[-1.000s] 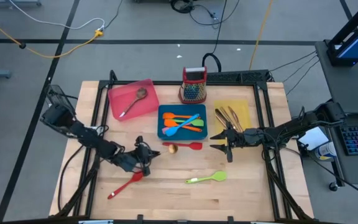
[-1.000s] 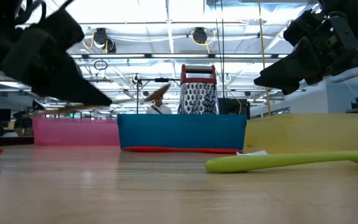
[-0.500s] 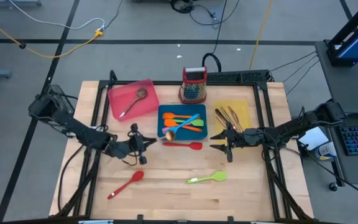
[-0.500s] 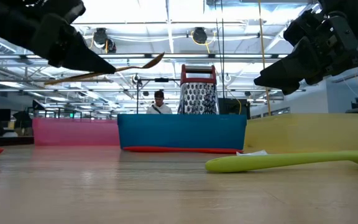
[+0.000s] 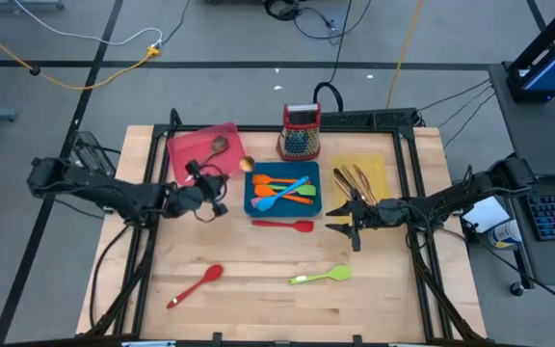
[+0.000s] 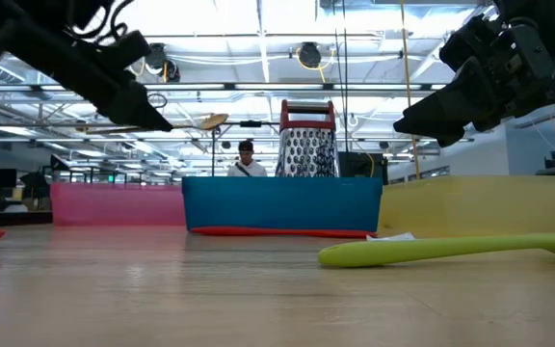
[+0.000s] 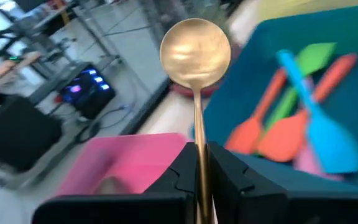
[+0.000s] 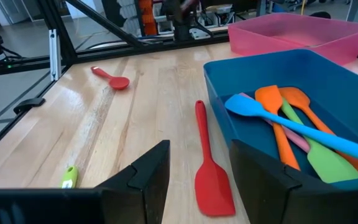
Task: Pick & Place Kitchen Items
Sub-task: Put the golden serving spoon into the pink bin
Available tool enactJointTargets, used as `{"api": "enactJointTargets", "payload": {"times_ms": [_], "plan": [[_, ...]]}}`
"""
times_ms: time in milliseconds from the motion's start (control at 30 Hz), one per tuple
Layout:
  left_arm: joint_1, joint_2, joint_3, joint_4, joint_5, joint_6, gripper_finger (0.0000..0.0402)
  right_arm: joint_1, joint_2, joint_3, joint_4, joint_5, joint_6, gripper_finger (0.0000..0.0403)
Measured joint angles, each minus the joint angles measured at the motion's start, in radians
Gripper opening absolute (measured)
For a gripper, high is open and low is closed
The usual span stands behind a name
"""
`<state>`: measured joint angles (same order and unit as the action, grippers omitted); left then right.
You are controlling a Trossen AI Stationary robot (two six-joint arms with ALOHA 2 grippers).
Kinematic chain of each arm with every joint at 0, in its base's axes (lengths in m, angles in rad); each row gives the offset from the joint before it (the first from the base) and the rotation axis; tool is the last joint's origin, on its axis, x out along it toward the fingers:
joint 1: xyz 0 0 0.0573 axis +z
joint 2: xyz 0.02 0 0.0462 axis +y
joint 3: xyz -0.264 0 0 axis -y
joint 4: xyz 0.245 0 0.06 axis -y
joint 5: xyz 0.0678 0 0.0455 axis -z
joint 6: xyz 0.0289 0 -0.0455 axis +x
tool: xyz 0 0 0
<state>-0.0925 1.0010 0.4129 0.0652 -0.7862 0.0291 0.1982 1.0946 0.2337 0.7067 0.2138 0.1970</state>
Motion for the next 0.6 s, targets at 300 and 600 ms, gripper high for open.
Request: {"api": "enactJointTargets", "payload": {"times_ms": [300, 600], "plan": [[0.219, -0.014, 0.0, -0.052, 0.133, 0.078, 0.002, 0.0, 0.0, 0.0, 0.021, 0.002, -0.003, 0.016], [0.467, -0.013, 0.0, -0.175, 0.333, 0.1, 0.002, 0.0, 0.0, 0.0, 0.025, 0.003, -0.003, 0.016]]}}
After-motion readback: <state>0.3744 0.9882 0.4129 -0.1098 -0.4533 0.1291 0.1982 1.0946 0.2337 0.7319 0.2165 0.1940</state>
